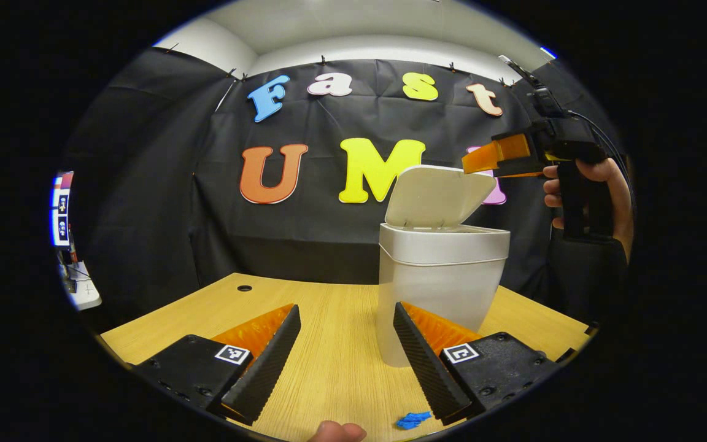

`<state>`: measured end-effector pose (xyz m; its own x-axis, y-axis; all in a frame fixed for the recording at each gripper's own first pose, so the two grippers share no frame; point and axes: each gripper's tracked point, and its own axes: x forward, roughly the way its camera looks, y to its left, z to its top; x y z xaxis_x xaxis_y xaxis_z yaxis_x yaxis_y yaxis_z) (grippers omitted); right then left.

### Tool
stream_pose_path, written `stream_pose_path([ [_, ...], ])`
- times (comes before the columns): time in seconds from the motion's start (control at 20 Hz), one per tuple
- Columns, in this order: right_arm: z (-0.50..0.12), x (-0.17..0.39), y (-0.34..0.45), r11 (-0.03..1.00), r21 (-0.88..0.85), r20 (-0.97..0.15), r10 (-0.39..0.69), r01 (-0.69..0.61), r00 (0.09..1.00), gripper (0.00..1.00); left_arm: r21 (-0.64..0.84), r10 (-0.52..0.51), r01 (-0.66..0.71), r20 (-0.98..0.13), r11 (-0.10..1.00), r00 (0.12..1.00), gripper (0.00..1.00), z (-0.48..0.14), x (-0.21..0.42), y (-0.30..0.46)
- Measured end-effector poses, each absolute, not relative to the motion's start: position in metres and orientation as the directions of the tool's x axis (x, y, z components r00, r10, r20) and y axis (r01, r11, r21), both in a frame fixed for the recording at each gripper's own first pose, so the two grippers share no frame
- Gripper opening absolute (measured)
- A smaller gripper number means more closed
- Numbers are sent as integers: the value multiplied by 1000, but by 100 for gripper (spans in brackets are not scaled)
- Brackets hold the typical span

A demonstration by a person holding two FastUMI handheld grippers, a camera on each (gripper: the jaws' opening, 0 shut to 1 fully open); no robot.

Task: Press the lid of the desktop garbage bin to open it, pick up the crumpled paper on the desktop and throw it into the bin, then pick up the pop can on the desktop and drop it into the bin, and finally close the garbage bin lid.

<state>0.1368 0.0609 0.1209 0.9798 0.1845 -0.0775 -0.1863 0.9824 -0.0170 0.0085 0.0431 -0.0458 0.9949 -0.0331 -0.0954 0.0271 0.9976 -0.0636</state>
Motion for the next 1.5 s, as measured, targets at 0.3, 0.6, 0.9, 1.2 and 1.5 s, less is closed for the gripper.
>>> stream_pose_path([
  [0.3,116,112,55,981,-3,-14,194,-195,981,95,-68,-14,5,-142,998,990,98,-60,5,44],
  [0.6,91,68,49,984,-25,29,176,-176,984,95,-139,-60,38,-159,990,985,99,-63,0,22],
  [0.9,63,34,44,983,-2,38,185,-185,982,95,-93,-40,21,-205,995,978,98,-78,-9,17],
  [1.2,32,16,17,989,17,20,146,-146,989,95,-83,-59,36,-293,996,954,99,-112,-27,6],
  [1.5,-5,0,-2,993,-18,-17,115,-115,993,95,-70,-90,70,-356,995,930,99,-141,-43,-12],
])
